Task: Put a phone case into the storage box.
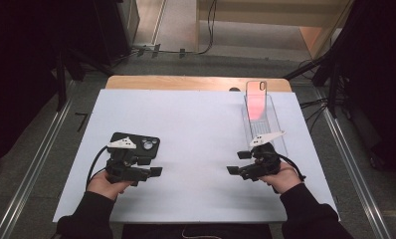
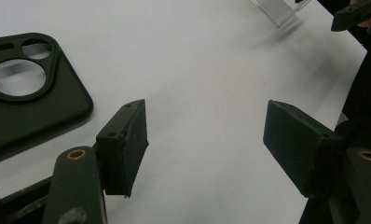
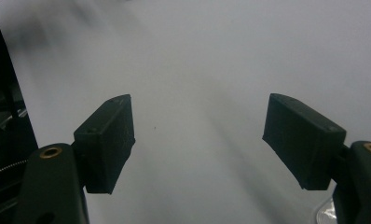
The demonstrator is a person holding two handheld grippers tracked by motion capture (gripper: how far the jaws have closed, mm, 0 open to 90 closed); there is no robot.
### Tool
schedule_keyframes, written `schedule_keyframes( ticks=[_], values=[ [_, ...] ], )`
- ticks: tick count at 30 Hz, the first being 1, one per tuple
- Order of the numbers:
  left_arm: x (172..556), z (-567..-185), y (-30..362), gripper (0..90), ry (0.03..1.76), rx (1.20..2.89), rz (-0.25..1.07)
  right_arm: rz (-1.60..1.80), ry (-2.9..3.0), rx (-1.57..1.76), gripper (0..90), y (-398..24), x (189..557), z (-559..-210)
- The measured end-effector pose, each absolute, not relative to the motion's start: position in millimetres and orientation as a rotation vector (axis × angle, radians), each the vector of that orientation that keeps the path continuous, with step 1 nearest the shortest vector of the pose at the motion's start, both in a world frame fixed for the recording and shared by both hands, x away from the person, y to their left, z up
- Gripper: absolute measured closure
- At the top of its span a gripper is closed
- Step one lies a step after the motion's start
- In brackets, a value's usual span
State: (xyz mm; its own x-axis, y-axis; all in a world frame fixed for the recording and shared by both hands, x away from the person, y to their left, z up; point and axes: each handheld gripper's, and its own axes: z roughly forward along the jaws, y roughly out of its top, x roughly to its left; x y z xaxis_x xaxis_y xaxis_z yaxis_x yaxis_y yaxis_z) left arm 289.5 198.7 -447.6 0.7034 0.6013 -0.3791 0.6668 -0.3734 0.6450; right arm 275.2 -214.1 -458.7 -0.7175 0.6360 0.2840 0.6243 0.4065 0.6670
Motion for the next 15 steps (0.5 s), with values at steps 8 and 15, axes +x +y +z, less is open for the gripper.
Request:
schedule_keyframes(
  ticks=[8, 15],
  values=[
    [289.5, -447.5, 199.3, 30.7, 0.963, 2.084, -0.101, 1.234, 2.630, 1.164, 22.7, -224.4, 263.7, -466.3],
    [289.0, -447.2, 198.7, 30.7, 0.960, 2.083, -0.109, 1.236, 2.630, 1.170, 22.6, -232.7, 256.7, -470.2]
  ],
)
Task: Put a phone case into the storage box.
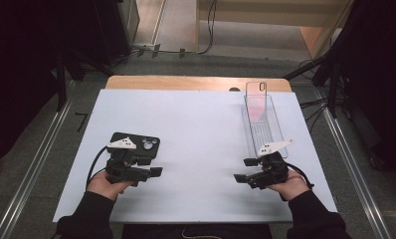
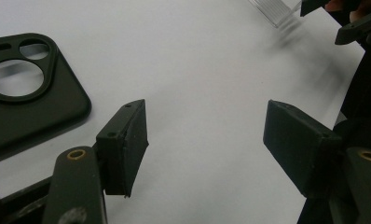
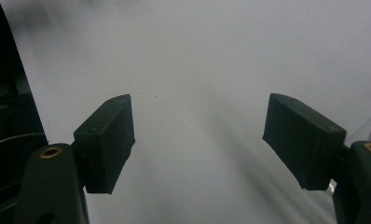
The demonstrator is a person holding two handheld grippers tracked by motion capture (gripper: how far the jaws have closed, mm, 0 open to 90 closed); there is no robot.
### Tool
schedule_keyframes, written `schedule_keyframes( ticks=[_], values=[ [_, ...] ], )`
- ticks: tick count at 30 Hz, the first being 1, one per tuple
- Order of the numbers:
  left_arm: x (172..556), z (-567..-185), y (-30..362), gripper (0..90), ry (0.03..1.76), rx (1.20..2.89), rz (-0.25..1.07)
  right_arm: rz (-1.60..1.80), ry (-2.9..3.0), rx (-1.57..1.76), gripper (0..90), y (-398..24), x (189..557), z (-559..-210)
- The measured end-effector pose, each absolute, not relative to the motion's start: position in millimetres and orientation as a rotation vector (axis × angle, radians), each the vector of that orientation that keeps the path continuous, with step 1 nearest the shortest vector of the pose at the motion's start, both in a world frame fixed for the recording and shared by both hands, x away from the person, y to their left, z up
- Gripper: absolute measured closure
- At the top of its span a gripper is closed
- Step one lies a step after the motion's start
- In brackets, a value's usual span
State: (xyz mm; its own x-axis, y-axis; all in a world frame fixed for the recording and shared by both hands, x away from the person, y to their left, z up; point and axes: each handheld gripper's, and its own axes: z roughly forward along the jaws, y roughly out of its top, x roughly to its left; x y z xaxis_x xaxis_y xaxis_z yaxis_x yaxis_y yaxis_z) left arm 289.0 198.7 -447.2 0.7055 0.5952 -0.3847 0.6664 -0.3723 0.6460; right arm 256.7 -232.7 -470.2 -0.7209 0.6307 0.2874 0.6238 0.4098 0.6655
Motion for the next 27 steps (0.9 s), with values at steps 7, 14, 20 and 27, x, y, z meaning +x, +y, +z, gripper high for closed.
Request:
schedule_keyframes(
  ticks=[7, 14, 20, 27],
  values=[
    [288.3, -447.1, 196.9, 30.8, 0.951, 2.078, -0.121, 1.229, 2.638, 1.173, 22.7, -235.0, 256.0, -473.1],
    [289.9, -445.3, 196.0, 28.9, 0.957, 2.065, -0.132, 1.225, 2.644, 1.171, 22.7, -236.0, 256.3, -474.3],
    [298.7, -438.7, 204.0, 22.9, 0.993, 2.064, -0.076, 1.223, 2.640, 1.181, 22.6, -237.3, 255.9, -474.8],
    [316.5, -433.3, 216.5, 24.5, 1.066, 2.067, -0.028, 1.201, 2.645, 1.182, 22.6, -235.7, 253.6, -475.1]
  ],
)
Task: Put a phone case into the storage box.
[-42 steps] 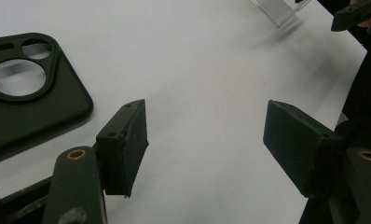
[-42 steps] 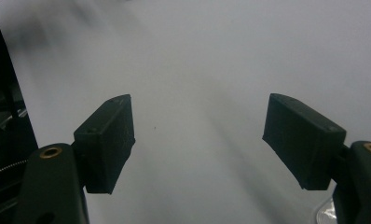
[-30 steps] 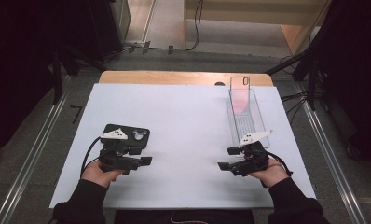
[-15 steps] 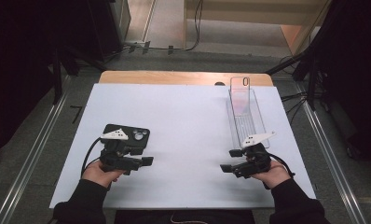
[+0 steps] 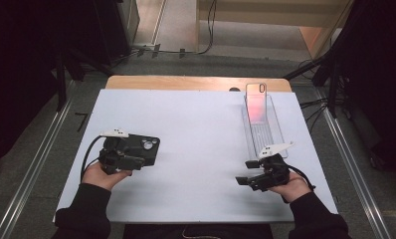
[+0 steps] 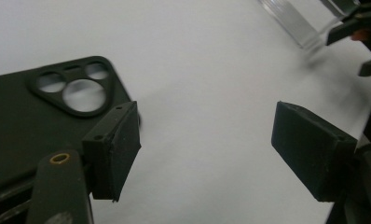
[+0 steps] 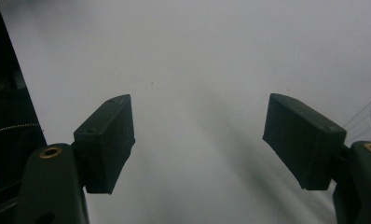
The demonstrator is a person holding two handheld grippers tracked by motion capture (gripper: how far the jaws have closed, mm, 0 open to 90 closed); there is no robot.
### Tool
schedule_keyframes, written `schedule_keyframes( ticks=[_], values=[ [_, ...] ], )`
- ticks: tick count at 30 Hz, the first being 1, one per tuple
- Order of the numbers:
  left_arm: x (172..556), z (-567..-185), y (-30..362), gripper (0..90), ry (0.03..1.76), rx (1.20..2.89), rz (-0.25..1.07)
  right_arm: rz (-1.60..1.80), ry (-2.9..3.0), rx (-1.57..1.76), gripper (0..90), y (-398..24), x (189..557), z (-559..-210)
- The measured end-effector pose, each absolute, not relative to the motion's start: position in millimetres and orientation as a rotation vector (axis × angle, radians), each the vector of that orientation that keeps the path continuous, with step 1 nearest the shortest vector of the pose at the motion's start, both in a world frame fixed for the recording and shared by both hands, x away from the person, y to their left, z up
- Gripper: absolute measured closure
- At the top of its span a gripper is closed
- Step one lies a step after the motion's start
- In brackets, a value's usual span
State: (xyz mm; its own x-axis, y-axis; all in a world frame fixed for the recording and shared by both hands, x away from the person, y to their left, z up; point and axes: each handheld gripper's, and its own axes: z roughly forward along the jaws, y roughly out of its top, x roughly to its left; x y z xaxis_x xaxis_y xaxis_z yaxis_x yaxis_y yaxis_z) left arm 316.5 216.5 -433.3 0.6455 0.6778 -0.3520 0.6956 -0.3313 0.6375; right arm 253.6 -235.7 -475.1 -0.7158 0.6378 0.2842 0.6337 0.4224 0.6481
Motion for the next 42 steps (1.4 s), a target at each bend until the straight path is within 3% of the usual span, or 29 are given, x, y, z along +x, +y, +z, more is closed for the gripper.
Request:
schedule_keyframes(
  ticks=[31, 38, 42],
  values=[
    [407.4, -437.6, 246.3, 30.0, 1.260, 2.048, 0.054, 1.200, 2.636, 1.189, 22.6, -238.4, 252.1, -475.8],
    [422.8, -448.6, 248.1, 44.3, 1.319, 2.057, 0.110, 1.197, 2.638, 1.195, 22.6, -239.3, 250.7, -475.9],
    [427.0, -452.9, 253.8, 76.2, 1.335, 2.088, 0.182, 1.195, 2.630, 1.205, 22.6, -240.9, 249.0, -476.0]
  ],
)
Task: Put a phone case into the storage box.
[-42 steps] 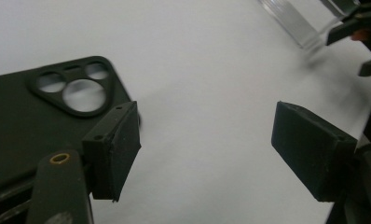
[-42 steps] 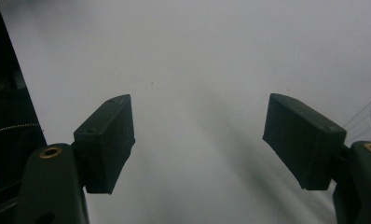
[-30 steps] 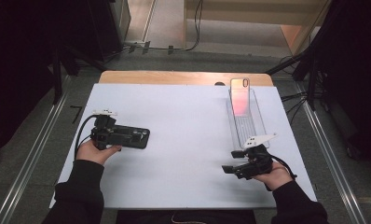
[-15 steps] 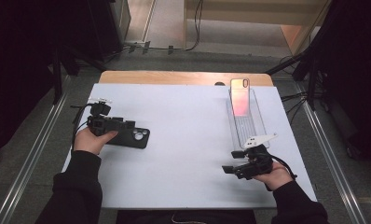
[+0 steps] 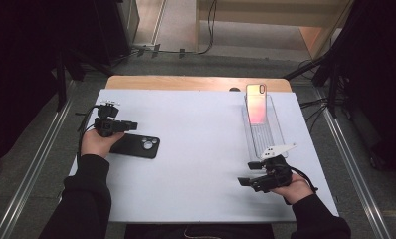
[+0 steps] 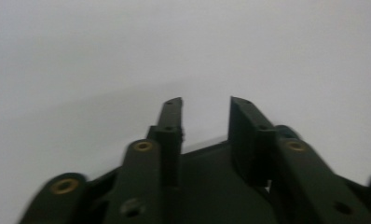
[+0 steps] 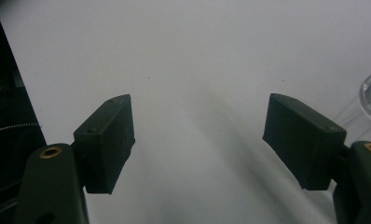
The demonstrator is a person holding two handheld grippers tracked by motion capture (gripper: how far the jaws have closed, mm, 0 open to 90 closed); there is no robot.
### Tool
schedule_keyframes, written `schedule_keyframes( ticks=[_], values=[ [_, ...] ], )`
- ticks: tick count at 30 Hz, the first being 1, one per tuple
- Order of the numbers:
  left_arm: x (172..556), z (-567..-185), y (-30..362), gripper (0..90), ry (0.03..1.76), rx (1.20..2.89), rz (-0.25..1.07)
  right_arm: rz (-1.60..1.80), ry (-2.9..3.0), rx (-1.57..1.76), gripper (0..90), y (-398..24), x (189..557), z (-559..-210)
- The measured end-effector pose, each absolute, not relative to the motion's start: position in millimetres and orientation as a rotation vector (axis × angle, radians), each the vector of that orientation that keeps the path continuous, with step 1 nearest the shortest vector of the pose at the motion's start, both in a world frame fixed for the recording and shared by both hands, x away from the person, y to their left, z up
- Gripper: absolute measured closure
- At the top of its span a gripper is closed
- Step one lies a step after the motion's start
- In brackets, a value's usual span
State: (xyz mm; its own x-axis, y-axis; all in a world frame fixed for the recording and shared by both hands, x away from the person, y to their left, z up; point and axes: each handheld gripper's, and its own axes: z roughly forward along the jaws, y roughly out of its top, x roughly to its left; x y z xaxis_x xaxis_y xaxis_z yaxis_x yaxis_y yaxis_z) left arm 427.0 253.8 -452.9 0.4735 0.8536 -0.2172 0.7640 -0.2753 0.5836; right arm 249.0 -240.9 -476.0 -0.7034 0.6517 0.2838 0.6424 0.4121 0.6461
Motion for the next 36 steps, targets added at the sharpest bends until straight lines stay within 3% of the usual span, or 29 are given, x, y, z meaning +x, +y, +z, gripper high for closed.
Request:
schedule_keyframes(
  ticks=[3, 18, 36],
  values=[
    [431.4, -457.0, 260.1, 90.0, 1.371, 2.106, 0.202, 1.192, 2.628, 1.204, 22.6, -242.0, 247.5, -476.3],
    [435.6, -475.5, 272.6, 90.0, 1.454, 2.150, 0.192, 1.197, 2.624, 1.218, 22.6, -244.2, 245.2, -476.9],
    [407.3, -476.9, 282.5, 89.9, 1.470, 2.145, 0.151, 1.207, 2.637, 1.188, 22.6, -239.1, 252.7, -476.2]
  ],
)
